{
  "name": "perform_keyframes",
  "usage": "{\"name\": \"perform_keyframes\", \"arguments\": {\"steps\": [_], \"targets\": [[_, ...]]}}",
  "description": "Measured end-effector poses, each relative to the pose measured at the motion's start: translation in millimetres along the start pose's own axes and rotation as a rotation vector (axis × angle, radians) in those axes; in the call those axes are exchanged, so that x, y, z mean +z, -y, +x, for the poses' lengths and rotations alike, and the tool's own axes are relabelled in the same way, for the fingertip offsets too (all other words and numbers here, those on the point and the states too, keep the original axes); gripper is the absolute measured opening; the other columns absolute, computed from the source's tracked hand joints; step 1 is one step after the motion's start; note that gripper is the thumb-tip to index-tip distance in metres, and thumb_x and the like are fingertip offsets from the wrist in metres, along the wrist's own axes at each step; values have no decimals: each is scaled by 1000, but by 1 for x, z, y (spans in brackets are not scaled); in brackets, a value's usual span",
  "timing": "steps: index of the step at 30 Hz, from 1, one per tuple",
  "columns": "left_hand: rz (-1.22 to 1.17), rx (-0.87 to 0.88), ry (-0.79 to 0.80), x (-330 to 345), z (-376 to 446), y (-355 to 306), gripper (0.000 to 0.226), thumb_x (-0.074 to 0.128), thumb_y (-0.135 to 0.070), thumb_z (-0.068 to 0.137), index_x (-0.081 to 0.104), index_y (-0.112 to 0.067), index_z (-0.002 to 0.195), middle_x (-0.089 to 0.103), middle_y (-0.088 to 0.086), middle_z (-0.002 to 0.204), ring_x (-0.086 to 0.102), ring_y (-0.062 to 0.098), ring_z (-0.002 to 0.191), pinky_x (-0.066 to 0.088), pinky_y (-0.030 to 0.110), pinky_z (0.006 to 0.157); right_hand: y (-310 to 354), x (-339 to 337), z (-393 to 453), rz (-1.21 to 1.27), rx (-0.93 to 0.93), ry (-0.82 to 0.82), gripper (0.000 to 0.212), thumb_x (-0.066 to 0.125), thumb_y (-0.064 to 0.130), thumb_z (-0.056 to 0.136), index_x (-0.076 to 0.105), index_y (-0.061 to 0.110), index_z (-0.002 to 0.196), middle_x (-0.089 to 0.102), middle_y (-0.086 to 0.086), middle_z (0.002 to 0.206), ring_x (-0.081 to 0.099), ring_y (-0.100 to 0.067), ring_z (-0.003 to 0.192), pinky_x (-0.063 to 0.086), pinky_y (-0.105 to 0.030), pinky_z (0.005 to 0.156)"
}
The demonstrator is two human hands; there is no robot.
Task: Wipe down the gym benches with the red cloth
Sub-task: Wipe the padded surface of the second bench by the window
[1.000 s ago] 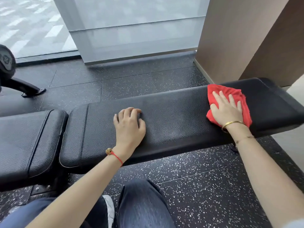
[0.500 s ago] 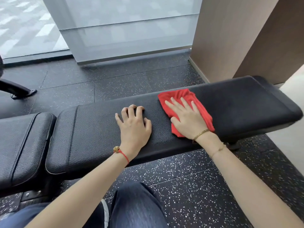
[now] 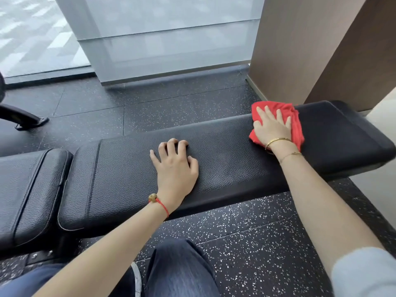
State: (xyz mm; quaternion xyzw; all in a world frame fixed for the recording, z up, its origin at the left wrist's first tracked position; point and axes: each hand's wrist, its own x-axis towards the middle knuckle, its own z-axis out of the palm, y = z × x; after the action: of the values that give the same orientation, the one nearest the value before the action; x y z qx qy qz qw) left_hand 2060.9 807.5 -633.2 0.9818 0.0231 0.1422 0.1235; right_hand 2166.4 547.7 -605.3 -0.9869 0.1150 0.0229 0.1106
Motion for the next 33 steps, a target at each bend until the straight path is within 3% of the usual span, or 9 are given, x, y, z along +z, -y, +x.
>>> {"name": "perform_keyframes", "arguments": {"steps": [6,11,17,22,24,30,33], "targets": [[-9,-5,12,-3,0,-1,41,44,-34,87,51,-22,125,47,4,135,37,32,130,22,59,114,66,20,-54,-8,-344,28,59,34,37,97,17,39,153,10,12,163,6,-21,151,-4,-49,121],[-22,-3,21,-5,-1,1,40,46,-33,87,54,-21,124,49,4,135,38,32,130,22,58,114,59,30,-107,-6,-546,19,62,40,35,94,19,41,152,14,15,161,7,-17,150,-3,-45,122],[-96,55,83,-10,-3,13,43,46,-29,94,51,-23,136,44,2,147,32,27,140,16,53,119,35,22,-90,7,-381,1,59,39,36,96,20,41,152,15,14,161,10,-17,150,2,-45,122],[-111,100,15,-25,-11,56,34,50,-23,92,59,-16,125,56,2,133,45,25,129,31,42,113,71,26,-65,30,-164,-3,57,31,37,98,17,38,153,10,10,163,6,-24,151,-5,-49,121],[-75,63,-30,-33,-15,80,32,53,-21,91,61,-15,121,58,3,129,47,26,126,34,43,110,98,30,-65,23,-169,7,57,29,37,98,15,36,154,9,8,163,5,-26,151,-6,-50,120],[3,-68,-90,-54,-19,138,38,47,-20,87,63,-11,121,60,9,127,50,33,124,37,48,105,184,54,-121,1,-548,68,58,33,38,97,17,37,153,11,10,163,5,-22,151,-4,-48,121],[-5,-90,-79,-56,-24,145,41,44,-22,86,63,-11,120,60,9,127,51,34,123,37,48,104,196,62,-159,-16,-716,69,61,37,38,95,18,39,153,13,12,162,6,-20,151,-3,-48,121]]}}
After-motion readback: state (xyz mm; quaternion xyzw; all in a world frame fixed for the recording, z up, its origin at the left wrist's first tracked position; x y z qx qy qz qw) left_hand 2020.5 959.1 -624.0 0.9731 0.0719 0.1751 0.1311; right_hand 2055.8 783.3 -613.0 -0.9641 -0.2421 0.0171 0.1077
